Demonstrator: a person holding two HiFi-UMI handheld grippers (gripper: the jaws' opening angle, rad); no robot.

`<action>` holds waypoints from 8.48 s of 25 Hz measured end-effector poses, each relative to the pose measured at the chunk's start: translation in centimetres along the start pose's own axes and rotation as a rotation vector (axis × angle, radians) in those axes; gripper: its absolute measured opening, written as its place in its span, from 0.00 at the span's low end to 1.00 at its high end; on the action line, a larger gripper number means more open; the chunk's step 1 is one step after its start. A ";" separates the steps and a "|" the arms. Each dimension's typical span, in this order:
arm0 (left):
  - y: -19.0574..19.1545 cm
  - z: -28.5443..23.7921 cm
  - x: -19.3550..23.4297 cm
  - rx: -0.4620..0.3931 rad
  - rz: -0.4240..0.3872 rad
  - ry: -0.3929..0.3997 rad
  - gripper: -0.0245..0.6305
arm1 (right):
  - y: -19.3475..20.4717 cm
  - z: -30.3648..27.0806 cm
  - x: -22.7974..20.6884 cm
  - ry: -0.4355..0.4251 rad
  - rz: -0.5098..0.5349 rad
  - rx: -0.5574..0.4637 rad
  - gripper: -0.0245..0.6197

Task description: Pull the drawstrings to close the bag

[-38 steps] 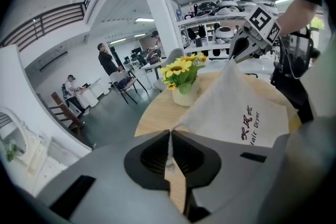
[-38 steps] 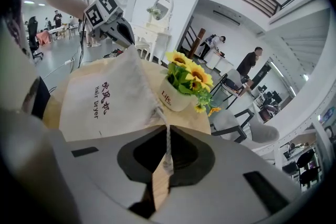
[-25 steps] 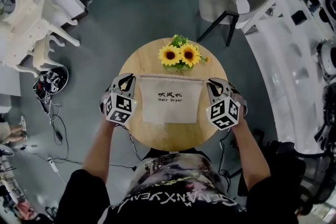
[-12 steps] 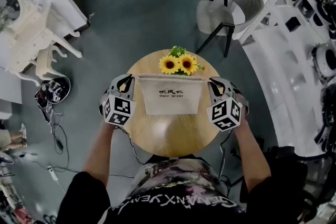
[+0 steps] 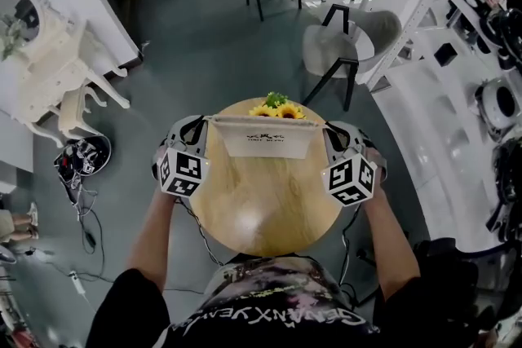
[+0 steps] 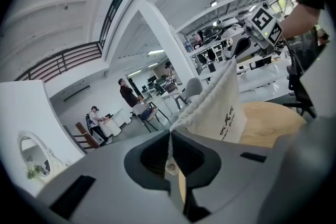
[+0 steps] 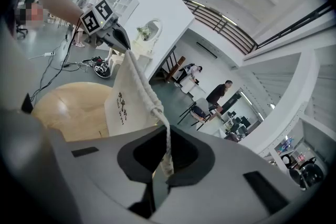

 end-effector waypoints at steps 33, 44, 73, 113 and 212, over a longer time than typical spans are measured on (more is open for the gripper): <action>-14.1 6.0 11.2 -0.212 -0.127 -0.249 0.07 | -10.8 6.8 -11.7 0.280 0.121 -0.218 0.04; -17.4 7.3 13.7 -0.253 -0.157 -0.299 0.07 | -13.2 8.4 -14.5 0.334 0.150 -0.256 0.04; -19.3 9.0 17.3 -0.311 -0.055 -0.391 0.07 | -15.3 9.3 -18.1 0.373 0.064 -0.307 0.04; -18.9 10.2 21.0 -0.352 0.122 -0.441 0.07 | -13.4 9.7 -21.6 0.347 -0.257 -0.383 0.04; -17.2 10.1 24.1 -0.354 0.230 -0.422 0.07 | -10.4 8.7 -23.1 0.285 -0.413 -0.444 0.04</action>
Point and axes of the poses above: the fingertips, and each gripper's own axes: z backward along the fingers, x to its left, y out of its underside, the point moved 8 cm from there along z, backward along the fingers, and after that the axes turned 3 degrees about x, right-handed, at the moved point
